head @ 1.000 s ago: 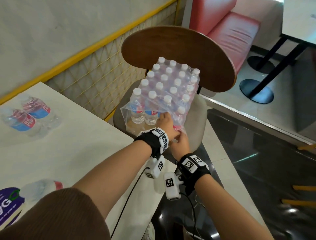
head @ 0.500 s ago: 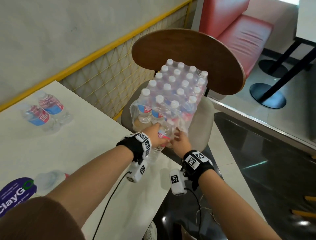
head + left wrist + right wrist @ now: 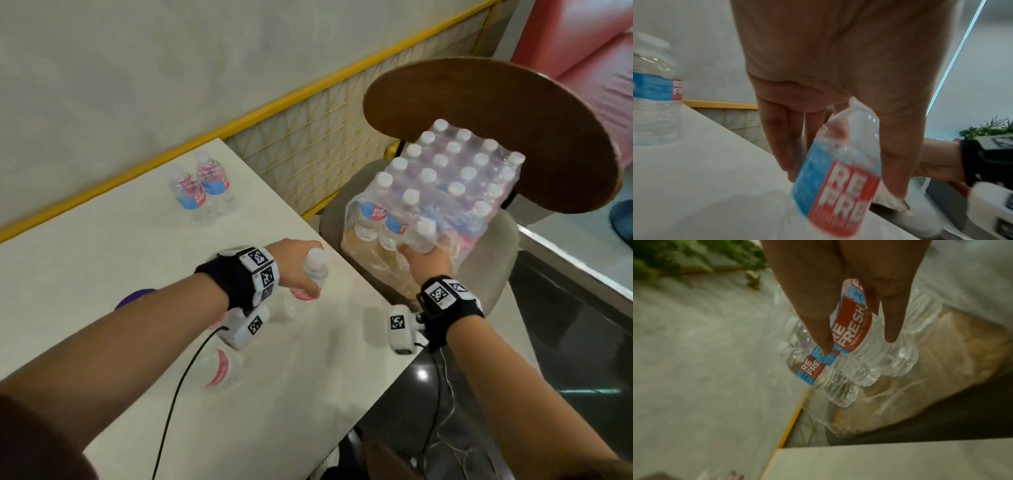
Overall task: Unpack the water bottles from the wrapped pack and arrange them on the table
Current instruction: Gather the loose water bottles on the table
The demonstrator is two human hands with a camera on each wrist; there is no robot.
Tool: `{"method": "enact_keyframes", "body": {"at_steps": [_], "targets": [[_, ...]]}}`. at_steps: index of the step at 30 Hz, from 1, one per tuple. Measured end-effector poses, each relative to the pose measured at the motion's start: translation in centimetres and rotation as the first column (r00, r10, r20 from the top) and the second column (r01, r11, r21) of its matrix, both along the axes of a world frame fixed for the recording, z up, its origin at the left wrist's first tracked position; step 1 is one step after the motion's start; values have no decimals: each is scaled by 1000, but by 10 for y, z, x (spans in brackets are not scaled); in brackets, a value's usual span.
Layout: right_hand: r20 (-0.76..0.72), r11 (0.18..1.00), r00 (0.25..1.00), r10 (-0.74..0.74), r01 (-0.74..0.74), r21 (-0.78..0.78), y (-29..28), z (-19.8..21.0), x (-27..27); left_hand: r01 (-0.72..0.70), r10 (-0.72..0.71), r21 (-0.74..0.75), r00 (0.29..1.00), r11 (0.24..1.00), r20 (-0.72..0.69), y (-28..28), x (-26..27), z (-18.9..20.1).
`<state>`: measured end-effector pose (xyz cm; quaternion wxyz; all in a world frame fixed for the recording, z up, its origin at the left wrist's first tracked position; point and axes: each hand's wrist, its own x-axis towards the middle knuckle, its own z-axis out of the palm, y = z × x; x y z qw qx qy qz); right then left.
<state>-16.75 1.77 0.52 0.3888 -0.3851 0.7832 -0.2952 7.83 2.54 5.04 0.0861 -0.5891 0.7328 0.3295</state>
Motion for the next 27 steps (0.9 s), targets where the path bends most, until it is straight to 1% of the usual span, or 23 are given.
{"method": "enact_keyframes", "body": {"at_steps": [2,3,5,6,7,9,10,12,15,17,18,19,20,21,22,23,24,25,26,27], "targets": [[-38,990,999,14,-20,-141,11,-9,4,31,-32,20,998,999,56,2,10,0],[-26,976,999,33,-38,-213,19,-14,7,38,-40,30,997,999,64,4,14,0],[1,952,995,105,-100,-291,34,-19,10,54,-56,24,995,998,77,4,15,2],[18,941,984,179,-166,-296,41,-19,14,65,-67,27,995,998,80,2,15,6],[25,917,951,309,-290,-274,55,-24,34,55,-58,46,995,997,82,13,32,6],[-11,850,871,491,-482,-211,69,-26,45,104,-111,71,989,992,101,8,32,10],[-35,816,828,559,-558,-153,77,-26,56,124,-133,91,985,988,109,9,35,13],[-62,714,719,692,-695,-92,96,-21,80,170,-191,146,971,975,144,13,43,17],[-26,573,574,819,-819,-30,113,-14,118,233,-276,192,932,953,237,23,56,21],[-20,505,505,863,-863,-3,123,-14,140,246,-294,197,917,949,268,33,65,23],[-22,484,483,875,-875,7,127,-15,149,241,-283,179,920,954,270,38,71,25],[-24,465,465,885,-885,9,131,-15,156,224,-251,133,935,966,250,42,77,29],[-28,450,449,893,-893,16,134,-15,162,184,-192,60,962,981,195,47,85,33],[-34,435,434,900,-900,18,136,-14,166,128,-125,-32,987,991,97,54,94,37],[-32,426,425,905,-905,21,136,-15,169,63,-65,-125,998,990,-13,63,103,43],[-20,430,430,903,-903,10,136,-15,170,-24,-2,-208,992,978,-125,73,114,47],[11,453,453,892,-892,-16,134,-16,170,-129,68,-265,971,956,-230,85,125,48],[55,482,480,876,-875,-46,133,-17,169,-244,140,-294,932,924,-334,97,135,46],[113,514,505,856,-855,-65,132,-20,167,-367,219,-294,874,883,-433,110,144,41],[180,543,525,832,-837,-69,132,-22,165,-490,301,-260,793,832,-530,120,152,30]]}}
